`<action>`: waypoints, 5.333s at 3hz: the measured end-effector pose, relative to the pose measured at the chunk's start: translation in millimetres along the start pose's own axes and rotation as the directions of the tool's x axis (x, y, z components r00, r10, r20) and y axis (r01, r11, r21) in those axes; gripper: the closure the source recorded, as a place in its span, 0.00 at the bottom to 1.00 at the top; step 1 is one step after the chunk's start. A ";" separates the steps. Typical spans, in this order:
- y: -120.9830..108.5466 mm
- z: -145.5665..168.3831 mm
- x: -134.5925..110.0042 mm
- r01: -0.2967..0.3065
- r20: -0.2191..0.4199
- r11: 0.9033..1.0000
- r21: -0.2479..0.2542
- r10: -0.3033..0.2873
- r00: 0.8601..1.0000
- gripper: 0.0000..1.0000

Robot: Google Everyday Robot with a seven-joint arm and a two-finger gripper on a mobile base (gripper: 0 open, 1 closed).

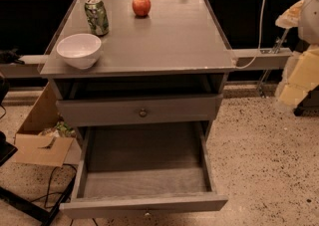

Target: Close middle drawer

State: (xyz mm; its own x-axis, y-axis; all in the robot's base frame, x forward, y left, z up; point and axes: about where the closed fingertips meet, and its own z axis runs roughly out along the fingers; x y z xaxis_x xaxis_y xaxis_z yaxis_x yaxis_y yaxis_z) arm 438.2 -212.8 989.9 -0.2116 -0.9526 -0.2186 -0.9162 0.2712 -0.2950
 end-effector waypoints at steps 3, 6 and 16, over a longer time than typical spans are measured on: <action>21.4 2.2 -12.4 -0.003 -0.013 0.998 0.062 0.004 1.000 0.00; 111.5 210.4 18.0 -0.025 -0.048 1.000 0.008 0.026 0.998 0.00; 307.5 599.4 105.0 -0.133 0.103 0.952 -0.276 0.167 0.981 1.00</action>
Offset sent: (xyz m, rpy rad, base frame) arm 0.0009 0.0049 -0.0081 -0.0681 -0.0209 -0.0420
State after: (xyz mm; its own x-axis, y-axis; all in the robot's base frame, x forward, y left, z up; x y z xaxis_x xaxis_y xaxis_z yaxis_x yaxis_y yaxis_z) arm 338.3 -146.8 318.7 -0.3253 -0.8745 -0.3598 -0.9379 0.3470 0.0045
